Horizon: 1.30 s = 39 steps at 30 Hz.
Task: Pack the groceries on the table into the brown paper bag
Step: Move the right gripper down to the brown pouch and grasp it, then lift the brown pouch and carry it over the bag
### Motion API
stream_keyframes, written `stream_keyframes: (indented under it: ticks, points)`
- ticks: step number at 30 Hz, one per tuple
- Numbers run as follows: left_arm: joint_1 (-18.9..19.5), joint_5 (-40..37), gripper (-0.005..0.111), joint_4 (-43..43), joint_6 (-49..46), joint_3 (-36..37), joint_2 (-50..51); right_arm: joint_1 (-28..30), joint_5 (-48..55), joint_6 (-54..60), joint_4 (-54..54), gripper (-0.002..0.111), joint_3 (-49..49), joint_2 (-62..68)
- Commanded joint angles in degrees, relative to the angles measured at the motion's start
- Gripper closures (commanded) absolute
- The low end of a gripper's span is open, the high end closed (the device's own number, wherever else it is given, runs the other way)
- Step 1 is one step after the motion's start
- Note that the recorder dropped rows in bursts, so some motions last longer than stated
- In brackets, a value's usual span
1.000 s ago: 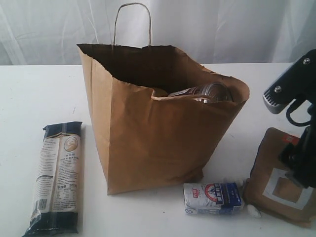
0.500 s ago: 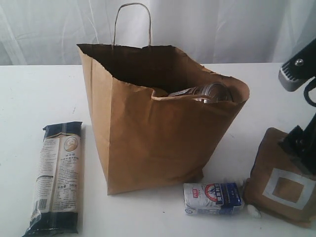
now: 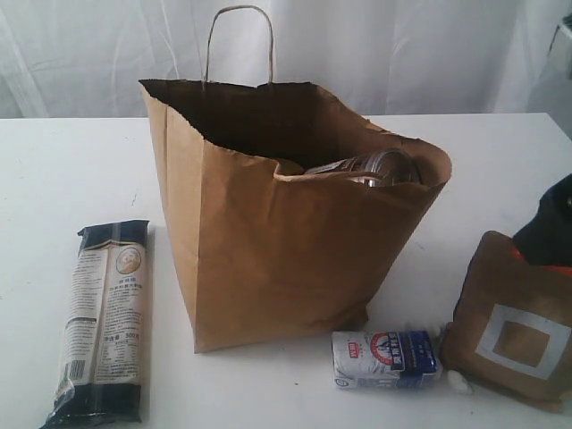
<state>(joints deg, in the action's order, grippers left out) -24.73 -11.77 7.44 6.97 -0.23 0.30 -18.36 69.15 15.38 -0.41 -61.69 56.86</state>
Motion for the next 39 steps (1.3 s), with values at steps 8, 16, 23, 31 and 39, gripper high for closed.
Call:
stream_keyframes:
  ticks: [8, 16, 23, 31, 39]
  points:
    - [0.1, 0.1, 0.107, 0.1, 0.5, 0.2, -0.3, 8.1, -0.3, 6.4, 0.4, 0.019, 0.5, 11.2]
    - [0.1, 0.1, 0.107, 0.1, 0.5, 0.2, -0.3, 8.1, -7.2, 9.0, 0.4, 0.029, 5.2, 21.7]
    - [0.1, 0.1, 0.107, 0.1, 0.5, 0.2, -0.3, 8.1, -4.8, 7.3, 0.8, 0.106, 7.2, 21.6]
    - [0.1, 0.1, 0.107, 0.1, 0.5, 0.2, -0.3, 8.1, -4.1, 4.9, 0.4, 0.108, 7.1, 14.7]
    - [0.1, 0.1, 0.107, 0.1, 0.5, 0.2, -0.3, 8.1, -1.2, 2.6, -0.9, 0.108, 5.2, 5.0]
